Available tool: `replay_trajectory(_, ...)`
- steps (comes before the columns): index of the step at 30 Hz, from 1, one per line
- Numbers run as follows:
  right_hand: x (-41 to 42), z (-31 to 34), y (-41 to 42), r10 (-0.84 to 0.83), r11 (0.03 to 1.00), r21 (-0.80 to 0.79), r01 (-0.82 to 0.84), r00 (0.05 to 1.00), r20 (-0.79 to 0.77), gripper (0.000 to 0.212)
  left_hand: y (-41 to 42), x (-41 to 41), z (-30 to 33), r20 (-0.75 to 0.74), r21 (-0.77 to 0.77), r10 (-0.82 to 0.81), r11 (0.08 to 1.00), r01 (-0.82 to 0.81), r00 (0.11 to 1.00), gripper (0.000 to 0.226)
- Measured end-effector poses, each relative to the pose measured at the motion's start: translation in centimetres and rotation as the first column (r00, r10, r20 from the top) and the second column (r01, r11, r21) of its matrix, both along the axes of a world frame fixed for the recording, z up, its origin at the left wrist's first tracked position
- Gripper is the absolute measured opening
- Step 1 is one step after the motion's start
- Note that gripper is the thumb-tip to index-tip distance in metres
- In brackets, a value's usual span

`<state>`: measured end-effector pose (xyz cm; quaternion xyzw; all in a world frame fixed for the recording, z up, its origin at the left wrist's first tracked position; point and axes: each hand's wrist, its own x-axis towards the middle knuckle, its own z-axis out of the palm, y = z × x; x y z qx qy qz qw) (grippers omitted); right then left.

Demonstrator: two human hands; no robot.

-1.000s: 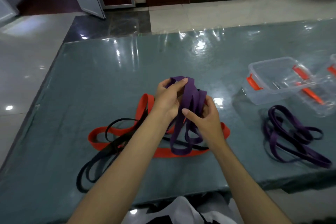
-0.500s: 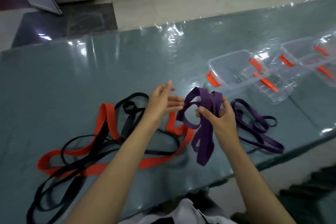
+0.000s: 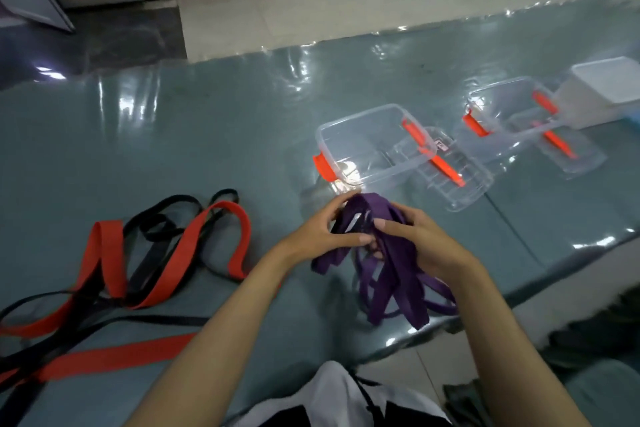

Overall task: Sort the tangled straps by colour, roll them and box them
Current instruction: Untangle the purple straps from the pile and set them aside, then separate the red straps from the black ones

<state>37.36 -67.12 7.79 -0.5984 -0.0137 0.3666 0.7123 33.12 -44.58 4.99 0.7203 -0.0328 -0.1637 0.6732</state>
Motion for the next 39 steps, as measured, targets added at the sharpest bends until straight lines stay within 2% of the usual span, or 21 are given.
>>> replay_trajectory(3, 3.0, -2.4, -2.2, -0.077, 0.997, -0.031, 0.075, 0.994, -0.078, 0.045, -2.0, 1.0, -2.2, -0.062, 0.046, 0.134, 0.99, -0.131, 0.989, 0.058)
replay_trajectory(6, 5.6, -5.4, -3.9, -0.115, 0.975, -0.202, 0.095, 0.989, -0.09, 0.042, -4.2, 1.6, -4.7, -0.109, 0.156, 0.258, 0.958, -0.239, 0.96, 0.041)
replay_trajectory(8, 7.3, -7.5, -4.8, -0.122, 0.945, -0.312, 0.1, 0.991, -0.053, 0.043, -5.7, 1.8, -6.3, -0.132, 0.211, 0.283, 0.944, -0.252, 0.95, 0.044)
replay_trajectory(11, 9.5, -9.9, -5.6, -0.107, 0.893, -0.436, 0.113, 0.994, 0.038, 0.049, -7.4, 1.7, -8.2, -0.131, 0.284, 0.284, 0.929, -0.238, 0.95, 0.06)
replay_trajectory(14, 11.2, -11.8, -6.2, -0.006, 0.775, -0.62, 0.119, 0.983, 0.182, 0.047, -8.3, 1.3, -9.8, -0.076, 0.421, 0.26, 0.884, -0.206, 0.962, 0.064)
replay_trajectory(15, 11.5, -12.4, -6.4, 0.018, 0.728, -0.672, 0.136, 0.976, 0.217, 0.051, -8.4, 1.0, -10.4, -0.045, 0.473, 0.24, 0.86, -0.191, 0.97, 0.061)
replay_trajectory(18, 12.0, -13.6, -6.6, 0.04, 0.625, -0.758, 0.187, 0.962, 0.27, 0.089, -8.4, 0.5, -12.0, -0.021, 0.616, 0.162, 0.779, -0.115, 0.987, 0.066)
replay_trajectory(19, 12.0, -13.9, -6.6, 0.051, 0.61, -0.766, 0.203, 0.955, 0.293, 0.09, -8.2, 0.5, -12.4, -0.033, 0.642, 0.154, 0.761, -0.097, 0.988, 0.068)
replay_trajectory(21, 11.8, -14.4, -6.7, 0.084, 0.6, -0.769, 0.219, 0.939, 0.333, 0.079, -8.0, 0.8, -13.0, -0.057, 0.674, 0.142, 0.735, -0.066, 0.988, 0.068)
replay_trajectory(26, 11.7, -14.5, -6.6, 0.13, 0.626, -0.754, 0.2, 0.926, 0.354, 0.058, -7.9, 1.2, -13.9, -0.102, 0.734, 0.085, 0.679, 0.017, 0.991, 0.078)
replay_trajectory(30, 11.5, -13.4, -6.4, 0.276, 0.499, -0.853, 0.152, 0.905, 0.323, 0.07, -7.4, 1.0, -13.6, -0.094, 0.764, 0.066, 0.644, 0.03, 0.993, 0.076)
replay_trajectory(33, 10.4, -11.7, -6.0, 0.375, 0.444, -0.863, 0.239, 0.826, 0.422, 0.076, -6.3, 0.6, -12.6, -0.05, 0.846, 0.026, 0.532, 0.028, 0.998, 0.073)
replay_trajectory(35, 9.0, -10.3, -5.2, 0.439, 0.441, -0.846, 0.299, 0.75, 0.495, 0.073, -5.5, -0.4, -11.6, -0.018, 0.869, 0.022, 0.495, 0.005, 1.0, 0.074)
replay_trajectory(39, 5.1, -8.4, -2.2, 0.51, 0.561, -0.751, 0.349, 0.569, 0.645, 0.047, -2.9, -4.2, -10.3, 0.076, 0.917, 0.013, 0.391, -0.075, 0.997, 0.069)
